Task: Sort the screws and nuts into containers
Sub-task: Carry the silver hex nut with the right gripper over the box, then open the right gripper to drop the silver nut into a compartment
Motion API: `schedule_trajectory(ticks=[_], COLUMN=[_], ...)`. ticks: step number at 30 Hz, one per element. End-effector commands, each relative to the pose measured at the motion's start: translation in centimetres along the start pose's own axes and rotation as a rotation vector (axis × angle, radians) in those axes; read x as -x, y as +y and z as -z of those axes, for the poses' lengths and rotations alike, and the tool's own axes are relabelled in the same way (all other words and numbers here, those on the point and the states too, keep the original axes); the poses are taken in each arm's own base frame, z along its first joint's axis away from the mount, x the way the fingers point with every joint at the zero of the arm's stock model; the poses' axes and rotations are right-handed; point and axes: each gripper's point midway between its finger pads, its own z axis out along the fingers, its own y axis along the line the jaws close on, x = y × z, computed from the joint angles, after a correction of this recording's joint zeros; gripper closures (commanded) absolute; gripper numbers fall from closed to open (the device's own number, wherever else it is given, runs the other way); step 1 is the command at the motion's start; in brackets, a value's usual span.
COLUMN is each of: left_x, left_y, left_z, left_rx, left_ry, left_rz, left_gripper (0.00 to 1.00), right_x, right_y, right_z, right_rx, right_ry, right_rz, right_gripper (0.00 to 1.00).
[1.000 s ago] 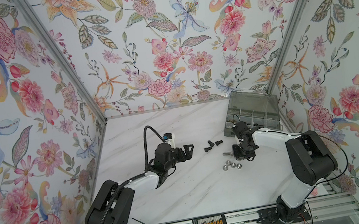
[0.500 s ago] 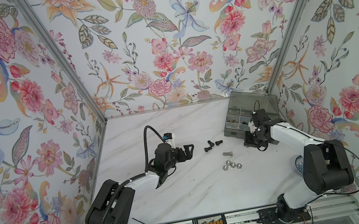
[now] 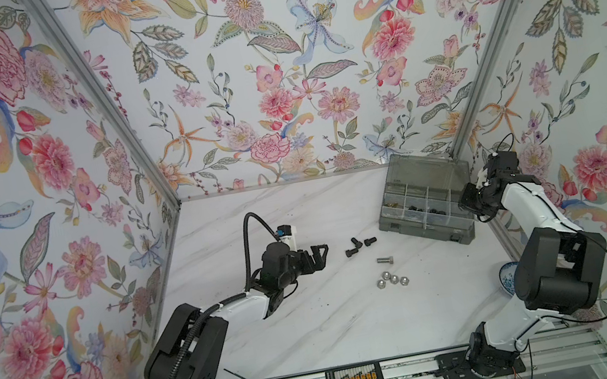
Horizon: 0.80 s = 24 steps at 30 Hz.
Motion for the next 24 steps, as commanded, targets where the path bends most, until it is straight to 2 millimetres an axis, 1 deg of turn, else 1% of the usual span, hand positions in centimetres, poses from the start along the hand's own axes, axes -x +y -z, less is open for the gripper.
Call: schedule_trajectory(ticks=[1,4,8,13,18,21,24], left_x=[0.0,0.0,0.0,0.1,0.2,0.2,0.2], left_y=[0.4,0.4,0.4,0.3,0.2,0.2,0.3], left_z=[0.0,-0.1,-0.1,-0.3,-0.4,-0.4,-0.4], left_rx=[0.004,0.003,0.002,-0.002,-0.005,-0.006,-0.003], left_ry=[-0.006,-0.004,-0.006,-0.006,-0.006,-0.005,-0.006], left_rz=[0.009,0.010,0.009,0.005,0.006,0.006,0.005], left_gripper=[0.01,0.01,0.00,0.01,0.01,0.01,0.01], right_x=[1.1,2.0,2.6,2.5,2.1,1.8,1.6], right_y=[-0.6,-1.0,-1.3,-1.3,-1.4,-1.5,-1.4], right_z=[-1.0,-2.2,-3.9,-5.7,-7.2,-7.7,-7.8], right_rx=[-0.020,-0.030,-0.036,-0.032,-0.035,-0.034,-0.040], right_ry=[0.013,0.019,0.039,0.069,0.100,0.113,0.116], right_rz=[-0.005,-0.018,-0.030,-0.030,-0.018,-0.018,-0.010], right_gripper=[0.90,0.90,0.90,0.88,0.85,0.81,0.75])
